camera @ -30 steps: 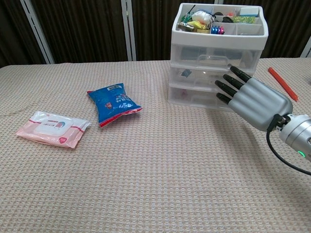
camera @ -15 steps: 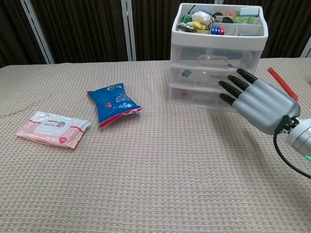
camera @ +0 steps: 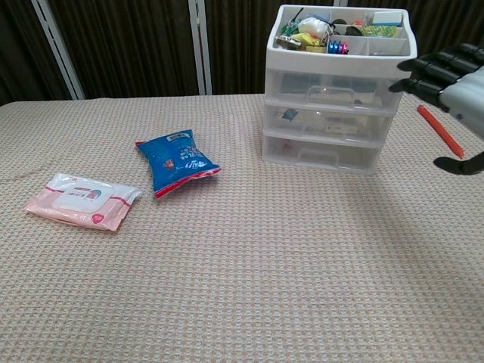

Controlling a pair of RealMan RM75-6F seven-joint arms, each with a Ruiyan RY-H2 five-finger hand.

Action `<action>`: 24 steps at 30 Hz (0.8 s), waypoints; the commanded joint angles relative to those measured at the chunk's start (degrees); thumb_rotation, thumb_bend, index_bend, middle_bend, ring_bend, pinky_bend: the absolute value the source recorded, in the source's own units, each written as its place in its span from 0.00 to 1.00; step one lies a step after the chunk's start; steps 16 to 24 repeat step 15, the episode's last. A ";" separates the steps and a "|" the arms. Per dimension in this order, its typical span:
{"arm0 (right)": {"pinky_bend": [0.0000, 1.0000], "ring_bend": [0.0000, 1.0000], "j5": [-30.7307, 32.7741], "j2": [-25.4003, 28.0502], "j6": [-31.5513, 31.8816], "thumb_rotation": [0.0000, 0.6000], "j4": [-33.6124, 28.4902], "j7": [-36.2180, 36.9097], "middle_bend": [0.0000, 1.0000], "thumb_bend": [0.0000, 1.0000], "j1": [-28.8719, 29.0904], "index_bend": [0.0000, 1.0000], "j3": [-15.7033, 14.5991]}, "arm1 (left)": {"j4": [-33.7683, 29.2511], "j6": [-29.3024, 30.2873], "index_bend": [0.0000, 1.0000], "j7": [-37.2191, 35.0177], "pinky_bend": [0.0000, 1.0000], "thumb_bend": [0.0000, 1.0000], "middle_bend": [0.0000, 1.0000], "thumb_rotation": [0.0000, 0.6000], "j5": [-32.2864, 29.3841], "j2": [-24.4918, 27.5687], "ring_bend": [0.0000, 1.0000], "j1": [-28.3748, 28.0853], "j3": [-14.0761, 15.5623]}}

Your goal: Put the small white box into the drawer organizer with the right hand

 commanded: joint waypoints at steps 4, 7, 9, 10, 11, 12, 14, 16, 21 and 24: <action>0.00 0.00 5.01 12.67 1.39 1.00 -12.67 13.99 0.00 0.11 -7.26 0.09 -2.29 | 1.29 -0.28 0.08 6.30 0.00 0.20 0.00 1.00 -0.30 0.01 0.00 0.14 0.16; 0.00 0.00 4.09 14.53 2.38 1.00 -11.83 16.92 0.00 0.10 -9.13 0.09 -3.73 | 1.26 -0.22 0.08 8.66 0.00 0.20 0.00 1.00 -0.36 -0.29 0.00 0.19 0.15; 0.00 0.00 3.53 14.85 2.99 1.00 -10.58 18.63 0.00 0.10 -10.05 0.09 -4.30 | 1.08 -0.33 0.08 9.04 0.00 0.20 0.00 1.00 -0.50 -0.33 0.00 0.20 0.15; 0.00 0.00 3.36 14.85 3.13 1.00 -10.08 19.26 0.00 0.10 -10.31 0.09 -4.43 | 1.06 -0.35 0.08 9.19 0.00 0.20 0.00 1.00 -0.52 -0.32 0.00 0.19 0.15; 0.00 0.00 3.35 14.79 3.18 1.00 -9.60 19.85 0.00 0.10 -10.53 0.09 -4.49 | 1.02 -0.38 0.08 9.27 0.00 0.20 0.00 1.00 -0.55 -0.30 0.00 0.18 0.12; 0.00 0.00 3.45 14.69 3.15 1.00 -9.30 20.51 0.00 0.10 -10.72 0.09 -4.51 | 0.97 -0.39 0.08 9.33 0.00 0.20 0.00 1.00 -0.59 -0.28 0.00 0.18 0.11; 0.00 0.00 3.47 14.52 3.03 1.00 -9.31 21.52 0.00 0.10 -10.92 0.09 -4.53 | 0.88 -0.39 0.08 9.35 0.00 0.20 0.00 1.00 -0.59 -0.24 0.00 0.19 0.12; 0.00 0.00 3.10 14.42 3.06 1.00 -9.21 21.99 0.00 0.10 -10.99 0.09 -4.53 | 0.82 -0.38 0.08 9.33 0.00 0.20 0.00 1.00 -0.59 -0.21 0.00 0.22 0.14; 0.00 0.00 3.10 14.42 3.06 1.00 -9.21 21.99 0.00 0.10 -10.99 0.09 -4.53 | 0.82 -0.38 0.08 9.33 0.00 0.20 0.00 1.00 -0.59 -0.21 0.00 0.22 0.14; 0.00 0.00 3.10 14.42 3.06 1.00 -9.21 21.99 0.00 0.10 -10.99 0.09 -4.53 | 0.82 -0.38 0.08 9.33 0.00 0.20 0.00 1.00 -0.59 -0.21 0.00 0.22 0.14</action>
